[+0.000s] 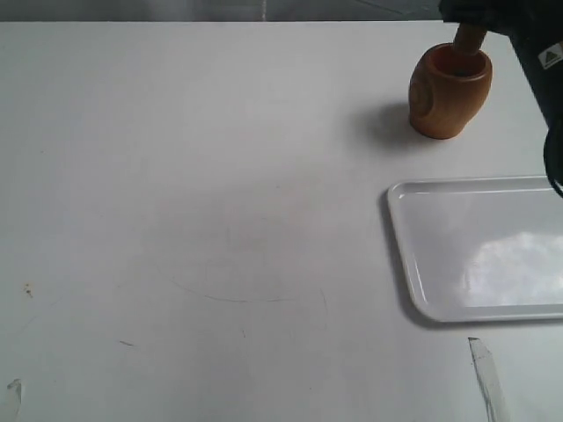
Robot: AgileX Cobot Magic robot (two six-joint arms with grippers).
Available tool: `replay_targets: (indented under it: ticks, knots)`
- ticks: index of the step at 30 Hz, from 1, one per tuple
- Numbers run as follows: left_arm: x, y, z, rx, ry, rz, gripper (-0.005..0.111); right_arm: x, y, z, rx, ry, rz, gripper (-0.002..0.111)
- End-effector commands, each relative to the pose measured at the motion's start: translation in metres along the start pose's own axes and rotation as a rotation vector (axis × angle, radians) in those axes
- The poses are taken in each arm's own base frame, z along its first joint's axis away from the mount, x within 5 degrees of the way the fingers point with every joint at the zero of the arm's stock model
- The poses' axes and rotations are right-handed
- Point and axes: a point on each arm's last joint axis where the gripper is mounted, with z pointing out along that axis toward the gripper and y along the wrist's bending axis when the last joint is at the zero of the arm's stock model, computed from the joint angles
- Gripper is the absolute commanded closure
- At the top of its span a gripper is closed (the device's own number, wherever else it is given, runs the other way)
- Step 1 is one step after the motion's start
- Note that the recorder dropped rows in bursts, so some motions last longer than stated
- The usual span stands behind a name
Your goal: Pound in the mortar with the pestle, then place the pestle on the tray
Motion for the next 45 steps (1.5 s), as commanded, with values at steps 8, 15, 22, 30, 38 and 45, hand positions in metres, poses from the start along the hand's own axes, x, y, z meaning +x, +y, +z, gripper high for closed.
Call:
replay_targets:
  ticks: [8,15,22,30,38,45]
  knots:
    - [0.0,-0.001,0.0,0.008,-0.007,-0.012,0.107,0.033,-0.002,0.038,0.044,0.0,-0.101,0.108]
    - [0.0,-0.001,0.0,0.008,-0.007,-0.012,0.107,0.026,-0.007,0.048,0.098,-0.033,-0.094,0.108]
    - [0.0,-0.001,0.0,0.008,-0.007,-0.012,0.107,0.1,-0.024,0.04,0.187,0.152,0.019,0.108]
    - [0.0,-0.001,0.0,0.008,-0.007,-0.012,0.107,0.086,-0.023,0.043,0.147,0.119,-0.052,0.108]
    - [0.0,-0.001,0.0,0.008,-0.007,-0.012,0.107,0.004,-0.017,0.048,0.096,-0.094,-0.045,0.108]
    - [0.0,-0.001,0.0,0.008,-0.007,-0.012,0.107,0.058,-0.018,0.052,0.11,0.032,-0.05,0.108]
